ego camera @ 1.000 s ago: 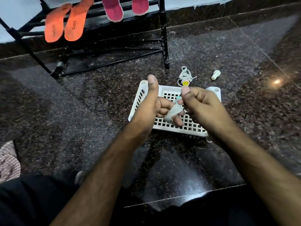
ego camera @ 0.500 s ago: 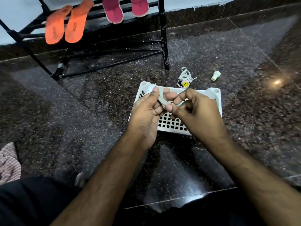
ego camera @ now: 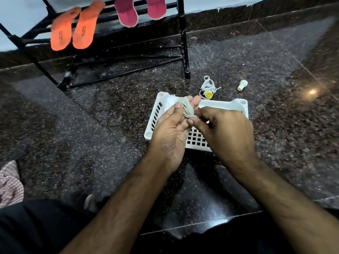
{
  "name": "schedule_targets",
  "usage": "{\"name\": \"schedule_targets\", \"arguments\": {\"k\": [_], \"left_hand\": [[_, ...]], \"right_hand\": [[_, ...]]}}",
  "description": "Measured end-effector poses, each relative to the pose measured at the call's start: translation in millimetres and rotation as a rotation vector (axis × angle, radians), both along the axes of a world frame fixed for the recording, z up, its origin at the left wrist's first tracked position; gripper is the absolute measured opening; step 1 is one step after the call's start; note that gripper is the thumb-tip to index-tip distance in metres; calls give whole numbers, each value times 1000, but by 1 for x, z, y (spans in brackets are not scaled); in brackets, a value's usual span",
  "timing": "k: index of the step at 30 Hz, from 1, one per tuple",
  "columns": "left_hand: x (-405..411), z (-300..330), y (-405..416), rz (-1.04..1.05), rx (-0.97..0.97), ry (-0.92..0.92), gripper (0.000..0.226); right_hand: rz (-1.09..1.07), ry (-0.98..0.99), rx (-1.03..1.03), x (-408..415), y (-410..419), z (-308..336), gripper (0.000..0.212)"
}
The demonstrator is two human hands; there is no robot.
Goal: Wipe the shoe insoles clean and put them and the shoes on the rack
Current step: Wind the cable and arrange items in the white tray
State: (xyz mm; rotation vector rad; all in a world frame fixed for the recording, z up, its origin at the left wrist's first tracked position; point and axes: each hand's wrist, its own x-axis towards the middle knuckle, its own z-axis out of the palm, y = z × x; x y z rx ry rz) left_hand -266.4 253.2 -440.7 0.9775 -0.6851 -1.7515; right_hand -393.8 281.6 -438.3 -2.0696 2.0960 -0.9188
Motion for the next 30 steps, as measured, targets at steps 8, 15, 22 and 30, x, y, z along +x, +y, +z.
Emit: {"name": "schedule_targets", "arguments": {"k": [8,15,22,30], "left_hand": [[-3,5,2,-136,65,182,47],[-1,-4,0,-14,32,-16,37],[4,-4,-3,81,6,-40,21],[-2,-8,-1,62,-40,-76,28]], "right_hand": [[-89,-62,107,-10,-5,4,25],[21,15,61,-9,-4,1,25],[221,-137,-38,-4,-11,-11,20],[139,-263,60,-7,-11,-11,23]]}}
